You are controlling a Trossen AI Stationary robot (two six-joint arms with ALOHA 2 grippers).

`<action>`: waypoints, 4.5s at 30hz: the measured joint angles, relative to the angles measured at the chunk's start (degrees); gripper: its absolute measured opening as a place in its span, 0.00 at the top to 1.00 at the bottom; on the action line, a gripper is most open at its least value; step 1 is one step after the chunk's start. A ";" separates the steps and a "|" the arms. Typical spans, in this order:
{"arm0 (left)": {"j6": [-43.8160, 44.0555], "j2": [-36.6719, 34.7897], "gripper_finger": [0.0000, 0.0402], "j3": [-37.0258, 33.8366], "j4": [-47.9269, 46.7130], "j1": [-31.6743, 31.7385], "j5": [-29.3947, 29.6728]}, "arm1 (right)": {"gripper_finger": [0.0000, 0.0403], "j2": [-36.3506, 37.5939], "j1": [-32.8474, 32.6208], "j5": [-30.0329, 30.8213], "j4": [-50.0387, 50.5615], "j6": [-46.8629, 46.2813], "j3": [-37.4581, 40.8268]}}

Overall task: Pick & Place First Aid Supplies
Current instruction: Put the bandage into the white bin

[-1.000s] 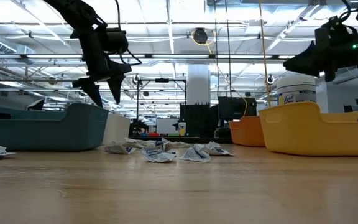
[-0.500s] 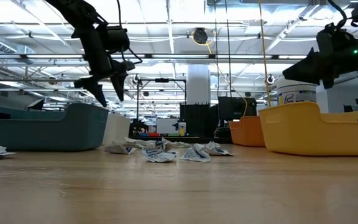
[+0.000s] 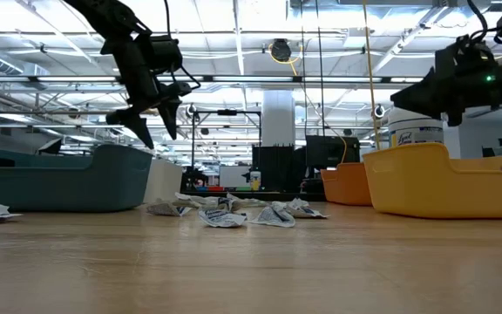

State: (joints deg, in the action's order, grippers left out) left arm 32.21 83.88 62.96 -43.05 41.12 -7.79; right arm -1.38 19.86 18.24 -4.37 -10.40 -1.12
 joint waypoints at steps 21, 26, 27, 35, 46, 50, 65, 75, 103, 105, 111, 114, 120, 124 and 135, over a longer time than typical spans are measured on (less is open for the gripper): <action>-9.50 6.13 0.55 13.89 1.21 -2.74 -0.61 | 0.70 -2.54 0.01 1.10 -1.21 0.60 0.21; -13.31 12.59 0.60 23.71 -3.31 -3.17 2.20 | 0.71 -2.54 0.03 1.10 -1.25 0.61 0.23; -13.79 14.05 0.61 25.62 -3.91 -3.17 2.30 | 0.71 -2.54 0.02 1.12 -1.28 0.62 0.23; -14.07 26.18 0.60 41.44 -11.04 -3.13 3.25 | 0.70 -2.54 0.03 1.12 -1.36 0.60 0.25; -13.68 40.70 0.55 56.75 -20.26 -4.71 6.50 | 0.71 -2.54 0.02 1.12 -1.38 0.62 0.25; -14.30 44.07 0.55 57.48 -20.23 -5.67 6.37 | 0.71 -2.56 0.01 1.12 -1.38 0.62 0.25; -1.85 53.23 0.55 57.53 -19.43 -8.10 7.86 | 0.70 -2.56 0.01 1.12 -1.40 0.62 0.25; 2.32 54.83 0.57 57.48 -16.96 -9.72 7.86 | 0.70 -2.56 0.03 1.12 -1.40 0.62 0.25; -29.86 53.40 0.84 58.59 -19.42 -8.03 0.96 | 0.71 -2.56 0.03 1.10 -1.38 0.62 0.25; -42.62 53.40 0.84 58.75 -19.58 -7.99 2.13 | 0.71 -2.56 0.04 1.12 -1.38 0.62 0.25; -77.76 53.40 0.84 58.84 -20.32 -8.29 2.62 | 0.71 -2.56 0.02 1.12 -1.38 0.62 0.25; -87.15 53.40 0.83 58.84 -20.02 -7.99 2.24 | 0.71 -2.56 0.03 1.12 -1.38 0.62 0.25; -93.45 53.40 0.63 58.84 -19.74 -7.45 1.79 | 0.71 -2.56 0.04 1.12 -1.38 0.62 0.25; -101.13 53.40 0.45 58.44 -19.19 -7.43 1.81 | 0.71 -2.56 0.03 1.12 -1.38 0.62 0.25; -106.97 53.80 0.35 54.88 -13.67 -7.43 4.87 | 0.71 -2.55 0.04 1.12 -1.38 0.62 0.25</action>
State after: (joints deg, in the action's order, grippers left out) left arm -74.76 137.67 117.84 -56.72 33.70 -2.92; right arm -3.93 19.90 19.35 -5.76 -9.78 -0.86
